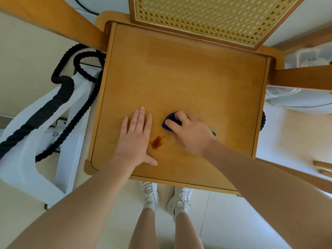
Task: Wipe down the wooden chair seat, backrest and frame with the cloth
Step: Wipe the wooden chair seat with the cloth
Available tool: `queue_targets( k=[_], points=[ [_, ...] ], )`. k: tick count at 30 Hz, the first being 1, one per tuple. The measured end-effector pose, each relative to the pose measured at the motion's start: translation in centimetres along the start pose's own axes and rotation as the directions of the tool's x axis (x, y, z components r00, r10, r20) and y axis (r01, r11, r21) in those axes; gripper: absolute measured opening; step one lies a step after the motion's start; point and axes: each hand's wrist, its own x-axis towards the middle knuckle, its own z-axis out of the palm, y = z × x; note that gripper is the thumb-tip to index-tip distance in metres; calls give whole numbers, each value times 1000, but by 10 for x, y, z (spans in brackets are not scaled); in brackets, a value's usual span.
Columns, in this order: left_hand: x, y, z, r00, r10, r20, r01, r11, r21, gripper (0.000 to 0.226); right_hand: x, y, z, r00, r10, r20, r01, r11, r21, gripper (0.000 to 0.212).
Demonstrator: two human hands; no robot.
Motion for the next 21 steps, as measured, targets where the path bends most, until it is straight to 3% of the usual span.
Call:
queue_targets(
  k=[2,5,7,11,16,17,21],
  points=[
    [0,1,-1,1000,-1,1,1,1000,2,145,12,18,-12,997,25,70,-20,997,-68,53],
    [2,1,1,1000,-2,5,2,1000,9,146,32,32,-23,920,388,-56,-384,921,67,38],
    [3,0,3,1000,0,1,0,1000,17,146,36,26,-19,864,488,-119,-470,869,154,36],
    [2,-1,3,1000,10,-8,-10,1000,7,145,12,-8,-1,945,321,-62,-304,932,198,40],
    [1,1,2,1000,-16,-8,16,1000,-8,144,-6,-18,5,997,40,69,-46,995,90,44],
    [1,1,2,1000,-15,-9,15,1000,-10,145,1,-9,0,997,56,53,-60,996,71,41],
    [2,0,4,1000,0,-18,-1,1000,-23,146,27,18,-14,926,373,-63,-362,921,144,33]
  ],
)
